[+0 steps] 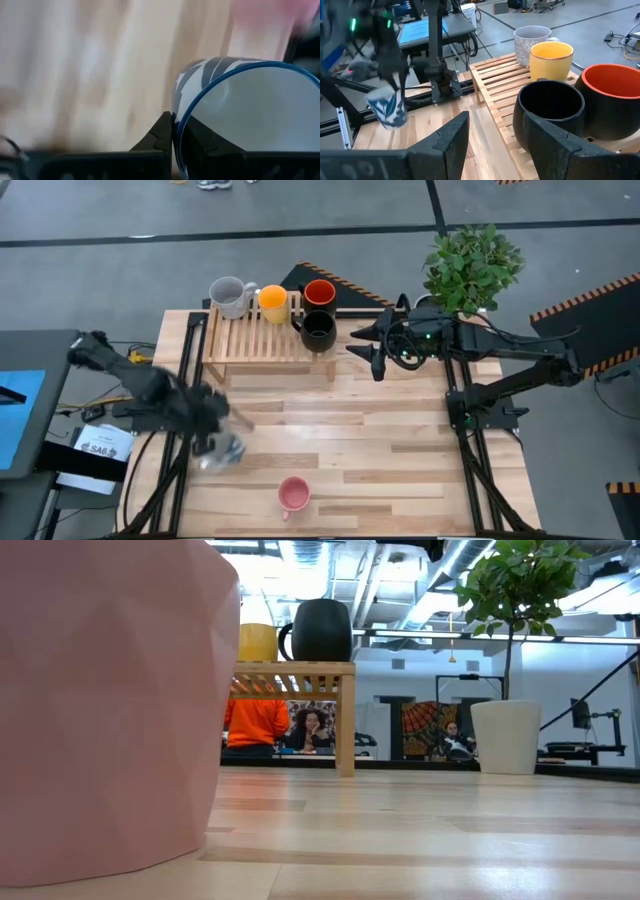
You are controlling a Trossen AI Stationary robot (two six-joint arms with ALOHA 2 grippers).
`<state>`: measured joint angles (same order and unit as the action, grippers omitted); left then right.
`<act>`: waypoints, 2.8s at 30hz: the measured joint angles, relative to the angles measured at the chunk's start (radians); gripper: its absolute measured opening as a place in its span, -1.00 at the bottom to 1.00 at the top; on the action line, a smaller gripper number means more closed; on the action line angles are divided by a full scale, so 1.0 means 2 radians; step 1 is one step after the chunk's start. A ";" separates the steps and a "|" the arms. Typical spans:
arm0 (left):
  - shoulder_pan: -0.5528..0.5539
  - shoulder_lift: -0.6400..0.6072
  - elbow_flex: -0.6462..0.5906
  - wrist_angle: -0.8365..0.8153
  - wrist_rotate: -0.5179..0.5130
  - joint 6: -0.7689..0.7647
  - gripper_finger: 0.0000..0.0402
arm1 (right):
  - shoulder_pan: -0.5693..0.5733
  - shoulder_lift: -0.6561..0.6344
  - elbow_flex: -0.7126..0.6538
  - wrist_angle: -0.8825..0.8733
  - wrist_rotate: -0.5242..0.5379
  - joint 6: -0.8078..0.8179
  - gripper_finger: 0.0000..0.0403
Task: Place coffee mugs
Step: Put the white mug on the shelf, then put the pink mug on the shelf
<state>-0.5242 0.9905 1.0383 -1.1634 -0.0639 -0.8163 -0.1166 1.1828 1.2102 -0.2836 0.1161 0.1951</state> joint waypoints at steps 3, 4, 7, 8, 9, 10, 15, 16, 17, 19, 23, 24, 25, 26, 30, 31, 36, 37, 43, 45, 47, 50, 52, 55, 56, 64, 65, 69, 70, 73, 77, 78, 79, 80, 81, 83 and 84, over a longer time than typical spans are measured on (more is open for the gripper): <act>0.083 0.001 0.076 -0.010 -0.027 0.049 -0.99 | -0.001 0.000 0.000 0.000 0.000 -0.004 0.06; 0.113 0.007 0.103 -0.016 -0.032 0.072 -0.99 | -0.001 0.000 0.000 0.000 0.000 -0.004 0.06; 0.205 0.040 0.184 -0.043 -0.035 0.153 -0.99 | -0.001 0.000 0.000 0.000 0.000 -0.004 0.06; 0.239 0.056 0.213 -0.055 -0.033 0.179 -0.99 | -0.001 0.000 0.000 0.000 0.000 -0.004 0.06; 0.269 0.073 0.243 -0.070 -0.031 0.211 -0.99 | -0.001 0.000 0.000 0.000 0.000 -0.004 0.06; 0.298 0.091 0.272 -0.086 -0.028 0.244 -0.99 | -0.001 0.000 0.000 0.000 0.000 -0.004 0.06; 0.423 0.190 0.410 -0.147 -0.001 0.381 -1.00 | -0.001 0.000 0.000 0.000 0.000 -0.003 0.06; 0.440 0.209 0.432 -0.157 0.003 0.397 -1.00 | -0.001 0.000 0.000 0.000 0.000 0.001 0.06; 0.455 0.228 0.450 -0.167 0.006 0.412 -1.00 | -0.001 0.000 0.000 0.000 0.000 0.005 0.06; 0.479 0.262 0.480 -0.182 0.009 0.435 -1.00 | -0.001 0.000 0.000 0.000 -0.001 0.007 0.06; 0.501 0.317 0.507 -0.207 0.013 0.466 -1.00 | -0.001 0.000 0.000 0.000 -0.001 0.007 0.06; 0.503 0.326 0.507 -0.205 0.014 0.473 -1.00 | -0.001 0.000 0.000 0.000 -0.001 0.007 0.06; 0.503 0.334 0.507 -0.200 0.013 0.482 -1.00 | -0.001 0.000 0.000 0.000 -0.001 0.007 0.06; 0.504 0.341 0.507 -0.196 0.012 0.488 -1.00 | -0.001 0.000 0.000 0.000 -0.001 0.007 0.06; 0.508 0.368 0.507 -0.196 0.001 0.503 -1.00 | -0.001 0.000 0.000 0.000 -0.001 0.007 0.06; 0.508 0.373 0.507 -0.195 -0.004 0.504 -1.00 | -0.001 0.000 0.000 0.000 -0.001 0.008 0.06; 0.510 0.383 0.507 -0.191 -0.026 0.513 -1.00 | -0.001 0.000 0.000 0.000 -0.001 0.009 0.06; 0.510 0.384 0.507 -0.184 -0.028 0.515 -1.00 | -0.001 0.000 0.000 0.000 -0.001 0.009 0.06; 0.523 0.387 0.507 -0.163 -0.020 0.514 -1.00 | -0.001 0.000 0.000 0.000 -0.001 0.009 0.06; 0.527 0.388 0.507 -0.163 -0.016 0.519 -0.99 | -0.001 0.000 0.000 0.000 -0.001 0.009 0.06; 0.528 0.389 0.507 -0.163 -0.018 0.520 -0.95 | -0.001 0.000 0.000 0.000 -0.001 0.009 0.06; 0.527 0.389 0.507 -0.156 -0.023 0.520 -0.85 | -0.001 0.000 0.000 0.000 -0.001 0.009 0.06; 0.528 0.390 0.507 -0.154 -0.028 0.525 -0.78 | -0.001 0.000 0.000 0.000 -0.001 0.008 0.06; 0.528 0.390 0.507 -0.152 -0.029 0.535 -0.69 | -0.001 0.000 0.000 0.000 -0.001 0.008 0.06; 0.528 0.390 0.507 -0.147 -0.029 0.537 -0.67 | -0.001 0.000 0.000 0.000 -0.001 0.008 0.06; 0.528 0.389 0.507 -0.134 -0.027 0.545 -0.47 | -0.001 0.000 0.000 0.000 -0.001 0.008 0.06; 0.528 0.387 0.507 -0.134 -0.027 0.547 -0.44 | -0.001 0.000 0.000 0.000 -0.001 0.008 0.06; 0.528 0.381 0.514 -0.134 -0.034 0.548 -0.32 | -0.001 0.000 0.000 0.000 -0.001 0.008 0.06; 0.528 0.381 0.520 -0.135 -0.038 0.548 -0.29 | -0.001 0.000 0.000 0.000 -0.001 0.008 0.06; 0.528 0.380 0.548 -0.145 -0.046 0.547 -0.22 | -0.001 0.000 0.000 0.000 -0.001 0.008 0.06; 0.529 0.379 0.598 -0.155 -0.031 0.503 -0.18 | -0.001 0.000 0.000 0.000 -0.001 0.008 0.06; 0.529 0.377 0.609 -0.155 -0.018 0.488 -0.18 | -0.001 0.000 0.000 0.001 -0.001 0.008 0.06; 0.529 0.373 0.616 -0.152 0.001 0.474 -0.18 | -0.001 0.000 0.000 0.001 -0.001 0.008 0.06; 0.529 0.367 0.621 -0.147 0.023 0.462 -0.18 | -0.001 0.000 0.000 0.000 -0.001 0.008 0.06; 0.528 0.358 0.622 -0.137 0.046 0.449 -0.18 | -0.001 0.000 0.000 0.001 -0.001 0.008 0.06; 0.522 0.334 0.613 -0.104 0.084 0.428 -0.18 | -0.001 0.000 0.000 0.000 -0.001 0.008 0.06; 0.517 0.318 0.604 -0.084 0.094 0.417 -0.18 | -0.001 0.000 0.000 0.000 -0.001 0.008 0.06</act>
<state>0.5106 1.6261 2.2455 -1.3311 0.1246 0.0173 -0.1196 1.1828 1.2102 -0.2828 0.1135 0.2113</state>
